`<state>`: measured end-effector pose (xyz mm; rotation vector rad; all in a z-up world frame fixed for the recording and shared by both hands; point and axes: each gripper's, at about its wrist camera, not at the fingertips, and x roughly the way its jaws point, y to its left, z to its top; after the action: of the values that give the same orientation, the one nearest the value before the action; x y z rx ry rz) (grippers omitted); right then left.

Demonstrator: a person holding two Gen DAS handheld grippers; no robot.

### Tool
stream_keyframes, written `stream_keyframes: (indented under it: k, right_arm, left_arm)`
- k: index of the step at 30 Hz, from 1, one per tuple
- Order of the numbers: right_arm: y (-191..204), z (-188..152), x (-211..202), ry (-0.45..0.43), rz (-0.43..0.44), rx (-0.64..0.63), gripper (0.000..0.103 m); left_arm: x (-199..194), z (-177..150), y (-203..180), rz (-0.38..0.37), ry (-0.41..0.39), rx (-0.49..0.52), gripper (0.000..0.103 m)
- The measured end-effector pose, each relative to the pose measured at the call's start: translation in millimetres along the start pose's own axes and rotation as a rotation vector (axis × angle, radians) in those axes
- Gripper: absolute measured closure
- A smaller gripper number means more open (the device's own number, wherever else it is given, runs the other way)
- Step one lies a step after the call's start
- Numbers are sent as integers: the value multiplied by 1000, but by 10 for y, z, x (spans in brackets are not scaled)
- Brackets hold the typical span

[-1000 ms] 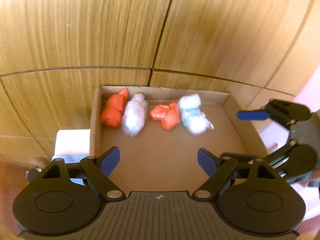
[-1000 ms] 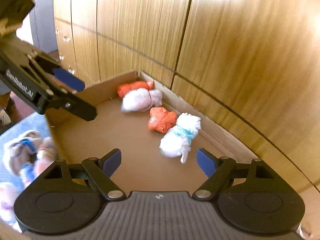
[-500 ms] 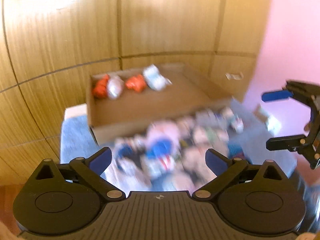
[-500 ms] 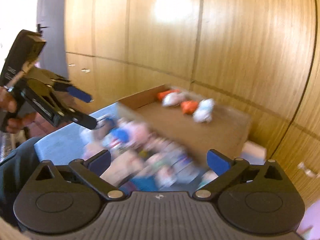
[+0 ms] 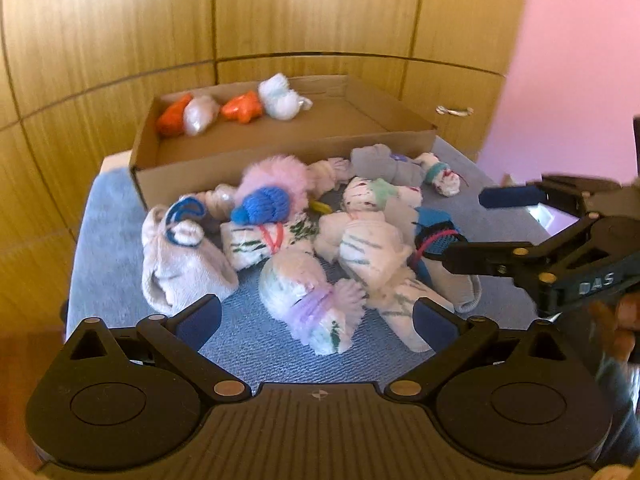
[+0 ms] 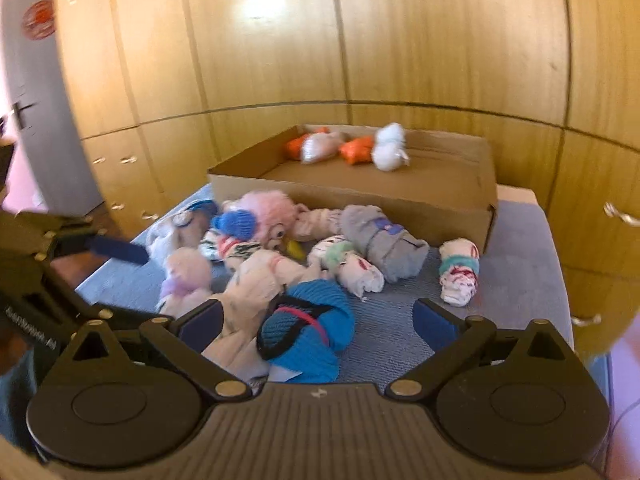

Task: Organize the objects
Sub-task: 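Grasp white-pink bundle with left tool while right tool grasps blue knit bundle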

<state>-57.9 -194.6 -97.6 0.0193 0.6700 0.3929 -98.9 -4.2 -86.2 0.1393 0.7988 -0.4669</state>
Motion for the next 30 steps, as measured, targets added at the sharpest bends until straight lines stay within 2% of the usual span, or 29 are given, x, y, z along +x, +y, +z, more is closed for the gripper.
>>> stream_keyframes:
  k: [6, 8, 10, 11, 12, 18, 24, 30]
  right_arm:
    - [52, -101, 144, 61, -42, 29, 31]
    - [72, -145, 172, 79, -33, 26, 33]
    - [61, -181, 138, 87, -9, 41, 41]
    - [43, -182, 120, 90, 16, 57, 51]
    - [33, -172, 99, 91, 21, 63, 52]
    - [-6, -189, -46, 81, 9, 38, 54]
    - [-31, -214, -110, 64, -12, 27, 54]
    - [-7, -218, -88, 57, -8, 26, 54]
  left_arm:
    - [8, -21, 98, -9, 19, -53, 1]
    - [26, -12, 102, -8, 19, -52, 1]
    - [54, 5, 105, -16, 23, -65, 1]
    - [75, 14, 109, -22, 27, -79, 1]
    - [96, 24, 115, -30, 31, -97, 1]
    - [162, 36, 240, -97, 46, -263, 6]
    - [165, 1, 436, -89, 61, -425, 18]
    - [203, 79, 338, -32, 72, -422, 29]
